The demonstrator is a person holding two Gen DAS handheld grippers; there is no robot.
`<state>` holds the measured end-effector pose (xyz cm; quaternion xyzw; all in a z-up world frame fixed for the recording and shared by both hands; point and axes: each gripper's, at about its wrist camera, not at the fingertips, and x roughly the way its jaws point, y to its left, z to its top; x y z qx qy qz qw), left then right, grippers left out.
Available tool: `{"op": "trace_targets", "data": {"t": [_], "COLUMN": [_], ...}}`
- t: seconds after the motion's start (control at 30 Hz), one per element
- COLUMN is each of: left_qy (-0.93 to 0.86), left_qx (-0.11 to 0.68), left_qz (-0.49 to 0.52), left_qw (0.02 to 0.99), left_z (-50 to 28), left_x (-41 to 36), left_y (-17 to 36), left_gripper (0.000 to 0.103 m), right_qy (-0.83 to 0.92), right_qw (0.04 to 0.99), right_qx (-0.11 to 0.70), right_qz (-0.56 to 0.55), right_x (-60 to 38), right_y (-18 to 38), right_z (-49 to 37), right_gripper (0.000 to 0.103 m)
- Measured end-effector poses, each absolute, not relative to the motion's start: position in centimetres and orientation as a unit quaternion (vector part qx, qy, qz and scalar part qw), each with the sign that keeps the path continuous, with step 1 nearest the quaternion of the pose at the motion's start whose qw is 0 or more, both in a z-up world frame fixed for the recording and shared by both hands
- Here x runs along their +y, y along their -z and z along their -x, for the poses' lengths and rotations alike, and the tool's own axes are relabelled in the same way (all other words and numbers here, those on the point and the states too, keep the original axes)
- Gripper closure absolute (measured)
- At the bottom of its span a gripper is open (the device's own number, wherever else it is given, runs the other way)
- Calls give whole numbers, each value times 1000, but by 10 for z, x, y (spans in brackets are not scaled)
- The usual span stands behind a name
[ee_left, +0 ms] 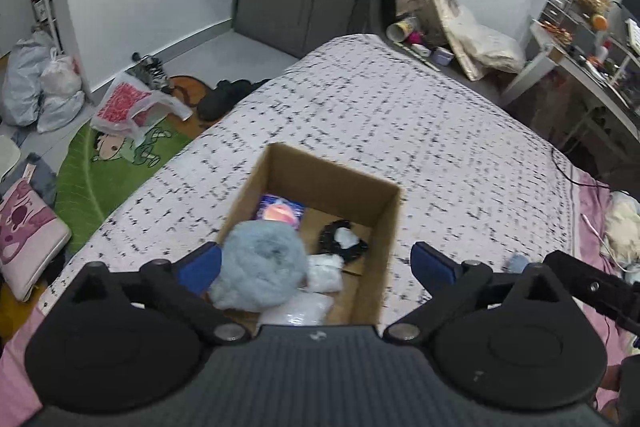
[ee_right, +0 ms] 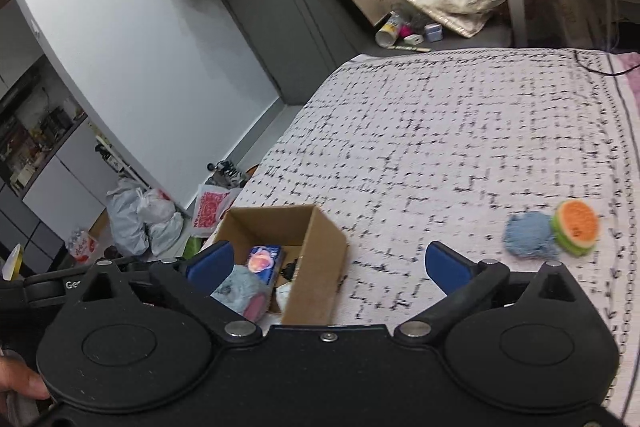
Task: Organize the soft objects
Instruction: 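Move both grippers back to the blue knit pouch and hamburger plush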
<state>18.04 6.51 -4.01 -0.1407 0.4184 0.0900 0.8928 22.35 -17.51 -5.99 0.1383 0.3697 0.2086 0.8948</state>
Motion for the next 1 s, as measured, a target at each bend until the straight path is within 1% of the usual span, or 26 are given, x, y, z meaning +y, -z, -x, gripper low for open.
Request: {"op": "trace_targets", "data": {"t": [0.07,0.5,1.0], "left_qy": [-90,-68,-29], "left_qx": [412,404,418], "left_qz": [138,125,145], "left_qw": [896,903,896], "left_z": [-179,-178,-188], "left_x": [58,9,-50], "left_y": [36,20,21], "left_gripper": [0,0,0], "right_qy": [-205,-195,-164], "right_qw": [896,904,915], "right_qx": [369,347,328], "right_qz": [-141,-154,-169], "right_x": [-184,-239,-307], "right_y": [58,44,38], "right_z": [-222,-212,-210], "right_gripper": [0,0,0]}}
